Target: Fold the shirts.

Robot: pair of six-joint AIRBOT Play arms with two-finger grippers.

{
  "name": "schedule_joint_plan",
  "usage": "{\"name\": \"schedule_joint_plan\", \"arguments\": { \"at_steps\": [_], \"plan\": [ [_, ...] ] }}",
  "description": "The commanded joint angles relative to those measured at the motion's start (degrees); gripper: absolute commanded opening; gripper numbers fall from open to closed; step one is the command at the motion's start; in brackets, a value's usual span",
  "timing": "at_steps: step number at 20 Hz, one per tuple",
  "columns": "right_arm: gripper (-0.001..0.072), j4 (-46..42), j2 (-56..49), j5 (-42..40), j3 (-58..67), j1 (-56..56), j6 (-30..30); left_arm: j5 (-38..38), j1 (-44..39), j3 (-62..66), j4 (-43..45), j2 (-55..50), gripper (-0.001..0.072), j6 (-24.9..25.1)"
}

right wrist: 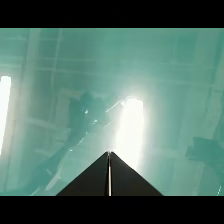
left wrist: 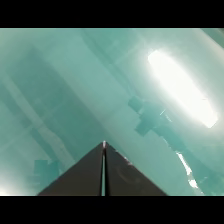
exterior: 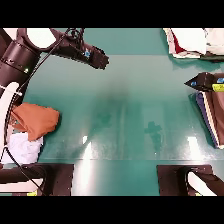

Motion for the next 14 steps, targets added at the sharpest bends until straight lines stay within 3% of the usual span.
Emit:
{"name": "schedule_joint_plan", "arguments": {
  "at_steps": [1,5,7,10,14],
  "plan": [
    [0.0017,0.0,0.04,0.57,-0.02,0.04,0.02,0.02,-0.02,0.02,0.0,0.0,0.003,0.02],
    [0.0017,-0.04,0.04,1.05,-0.02,0.02,0.02,2.82,0.0,0.07,-0.63,0.0,0.003,0.0],
    [0.0018,-0.07,0.04,1.03,-0.02,0.0,0.02,-0.66,2.6,0.04,-0.17,1.25,0.003,-1.81],
    [0.0017,-0.11,0.04,1.29,-0.02,0.0,-0.04,-11.23,11.56,-0.07,3.17,6.03,0.0029,-2.05],
    [0.0017,-0.13,0.04,1.36,-0.02,0.0,-0.96,-14.53,26.08,-9.97,11.5,19.69,0.003,-4.11]
  ]
}}
